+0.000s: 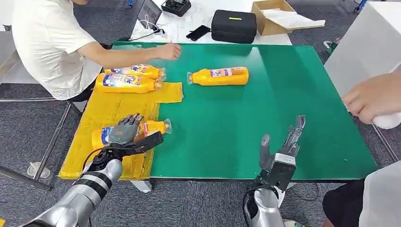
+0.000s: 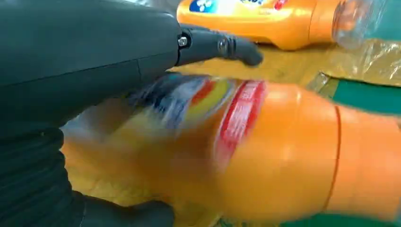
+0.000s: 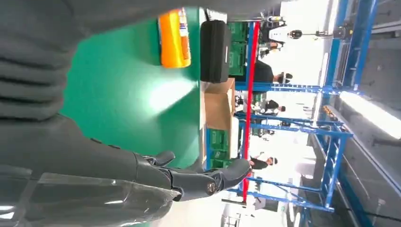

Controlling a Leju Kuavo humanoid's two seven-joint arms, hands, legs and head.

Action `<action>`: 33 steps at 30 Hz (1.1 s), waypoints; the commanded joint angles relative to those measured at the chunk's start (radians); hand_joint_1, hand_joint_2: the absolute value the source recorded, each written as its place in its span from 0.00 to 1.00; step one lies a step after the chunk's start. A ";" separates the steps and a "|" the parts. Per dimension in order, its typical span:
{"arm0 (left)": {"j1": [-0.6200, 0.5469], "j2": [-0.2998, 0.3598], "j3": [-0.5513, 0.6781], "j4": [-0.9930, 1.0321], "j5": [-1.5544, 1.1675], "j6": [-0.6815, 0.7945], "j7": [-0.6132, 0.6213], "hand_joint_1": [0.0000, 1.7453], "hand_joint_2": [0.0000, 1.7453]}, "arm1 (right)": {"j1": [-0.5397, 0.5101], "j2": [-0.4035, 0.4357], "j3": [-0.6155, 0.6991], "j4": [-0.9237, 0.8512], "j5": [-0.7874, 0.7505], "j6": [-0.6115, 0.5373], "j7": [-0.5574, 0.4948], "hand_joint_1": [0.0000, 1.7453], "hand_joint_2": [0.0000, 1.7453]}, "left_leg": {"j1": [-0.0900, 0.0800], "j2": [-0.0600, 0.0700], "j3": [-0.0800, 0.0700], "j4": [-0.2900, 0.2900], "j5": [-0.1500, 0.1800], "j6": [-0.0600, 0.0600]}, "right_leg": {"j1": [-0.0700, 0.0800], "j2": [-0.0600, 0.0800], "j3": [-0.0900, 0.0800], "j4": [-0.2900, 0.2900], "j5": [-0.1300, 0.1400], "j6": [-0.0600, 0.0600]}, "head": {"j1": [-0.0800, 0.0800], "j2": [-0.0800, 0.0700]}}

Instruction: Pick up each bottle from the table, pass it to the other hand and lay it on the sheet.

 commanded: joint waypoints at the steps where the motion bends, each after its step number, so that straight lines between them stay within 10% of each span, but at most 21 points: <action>1: -0.052 0.009 -0.030 0.119 -0.006 -0.088 0.009 0.00 1.00 | -0.052 0.000 -0.043 0.120 -0.026 0.024 0.002 0.00 1.00 | 0.000 0.004 0.004 -0.001 0.000 0.001 | 0.001 0.002 0.003 -0.001 0.001 -0.002 | 0.000 0.000; 21: -0.018 -0.002 -0.032 -0.001 0.072 -0.090 -0.070 0.00 1.00 | -0.040 0.004 -0.061 0.125 -0.018 0.036 0.002 0.00 1.00 | 0.000 0.002 0.002 -0.001 0.000 0.001 | 0.000 0.001 0.002 -0.001 0.001 0.000 | 0.000 0.000; 33: 0.217 0.039 -0.156 -0.562 0.207 0.044 -0.106 0.00 1.00 | 0.009 0.001 -0.080 0.070 -0.010 0.010 0.002 0.00 1.00 | -0.001 0.002 0.000 0.000 -0.001 0.001 | 0.000 0.000 0.000 0.000 -0.001 0.000 | 0.000 0.000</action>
